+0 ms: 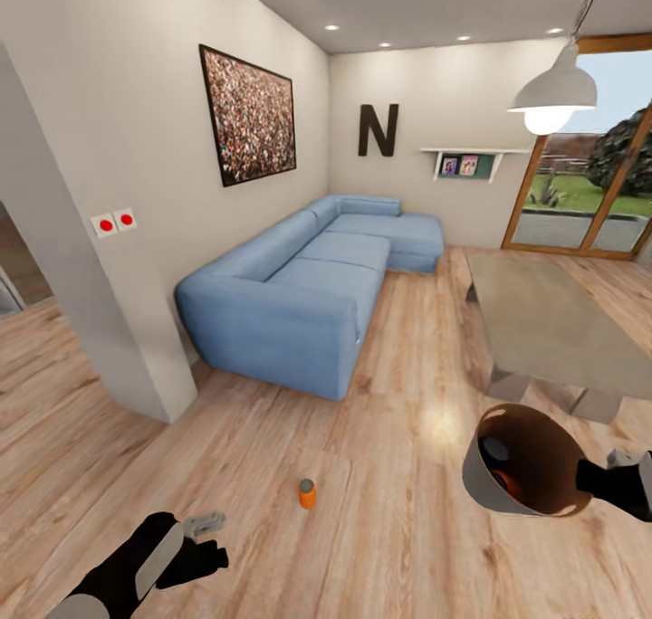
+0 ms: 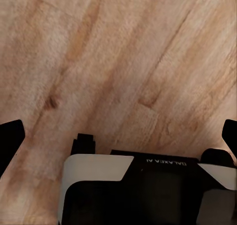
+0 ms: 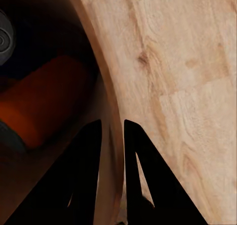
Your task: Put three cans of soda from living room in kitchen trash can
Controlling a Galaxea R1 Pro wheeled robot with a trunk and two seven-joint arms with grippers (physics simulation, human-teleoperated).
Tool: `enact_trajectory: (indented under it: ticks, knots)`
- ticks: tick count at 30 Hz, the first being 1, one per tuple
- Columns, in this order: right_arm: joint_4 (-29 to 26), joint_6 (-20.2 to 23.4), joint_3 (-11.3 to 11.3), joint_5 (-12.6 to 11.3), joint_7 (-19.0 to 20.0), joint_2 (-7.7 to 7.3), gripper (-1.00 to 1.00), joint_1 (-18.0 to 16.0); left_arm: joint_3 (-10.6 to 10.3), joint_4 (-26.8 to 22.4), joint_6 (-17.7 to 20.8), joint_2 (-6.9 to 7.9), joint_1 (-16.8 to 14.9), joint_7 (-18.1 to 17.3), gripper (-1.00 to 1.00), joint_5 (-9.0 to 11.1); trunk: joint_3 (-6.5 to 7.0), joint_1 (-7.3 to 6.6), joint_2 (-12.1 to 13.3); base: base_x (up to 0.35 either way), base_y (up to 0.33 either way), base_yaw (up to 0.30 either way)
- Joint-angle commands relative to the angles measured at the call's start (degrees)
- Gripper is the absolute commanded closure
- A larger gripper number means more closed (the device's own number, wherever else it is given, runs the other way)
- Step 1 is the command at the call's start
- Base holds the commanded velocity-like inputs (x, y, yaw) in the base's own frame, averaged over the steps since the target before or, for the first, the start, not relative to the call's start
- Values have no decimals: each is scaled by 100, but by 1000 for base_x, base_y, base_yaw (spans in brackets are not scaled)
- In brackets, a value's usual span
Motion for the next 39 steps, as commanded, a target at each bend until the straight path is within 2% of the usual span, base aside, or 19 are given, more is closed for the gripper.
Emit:
enact_trajectory:
  ticks: [1, 4, 6, 9, 14, 17, 19, 24, 25, 27, 29, 32, 36, 39]
  knots:
    - [-2, 2, -17, -19, 15, -8, 100, 1, 1, -5, 4, -6, -2, 0, -100, -2, 6, 0, 0, 0, 350, -84]
    - [-14, 2, -93, -17, 15, -90, 100, 8, -31, -23, 17, -37, -12, -1, -100, -6, 23, 0, 0, 0, 350, -138]
    - [-17, 2, -121, -16, 15, -162, 100, 14, -248, -29, 22, -67, -19, -1, -100, -73, 36, 0, 0, 0, 350, -163]
    - [-18, 2, -130, -15, 15, -190, 100, 18, -426, -30, 23, -115, -69, 6, -100, -107, 52, 0, 0, 0, 350, -137]
    - [-12, 2, -136, -15, 15, -207, 100, 24, -587, -26, 187, -340, -329, 5, -100, -247, 63, 0, 0, 0, 330, -51]
    - [3, 2, -133, -12, 15, -209, 100, 26, -620, -27, 468, -609, -617, 18, -100, -300, 64, 0, 0, 0, 272, -11]
    - [14, 2, -133, -9, 15, -206, 100, 26, -629, -25, 522, -720, -746, 30, -100, -312, 65, 0, 0, 0, 255, -5]
    - [23, 2, -144, -13, 14, -180, 100, 26, -652, -22, 743, -822, -1100, 38, -100, -331, 65, 0, 0, 0, 265, -2]
    - [29, 2, -186, -14, 13, -173, 100, 30, -662, -29, 826, -831, -1184, 39, -100, -333, 65, 0, 0, 10, 243, 0]
    - [31, 2, -426, -19, 12, -152, 100, 32, -780, -99, 900, -846, -1270, 28, -100, -334, 65, 0, 0, 78, 214, 0]
    - [36, 2, -809, -22, 10, -133, 100, 34, -1122, -273, 950, -851, -1334, 14, -100, -330, 65, 0, 0, 182, 207, -73]
    - [40, 2, -1006, -23, 8, -129, 100, 37, -1423, -373, 971, -866, -1361, 10, -100, -329, 65, 0, 0, 243, 207, -184]
    - [103, 2, -1097, -22, 10, -53, 100, 75, -1594, -417, 979, -880, -1374, 10, -100, -328, 65, 0, 0, 300, 158, -259]
    - [169, 2, -1106, 5, 8, 169, 100, 102, -1656, -428, 981, -951, -1378, 35, -100, -331, 65, 0, 0, 331, 61, -285]
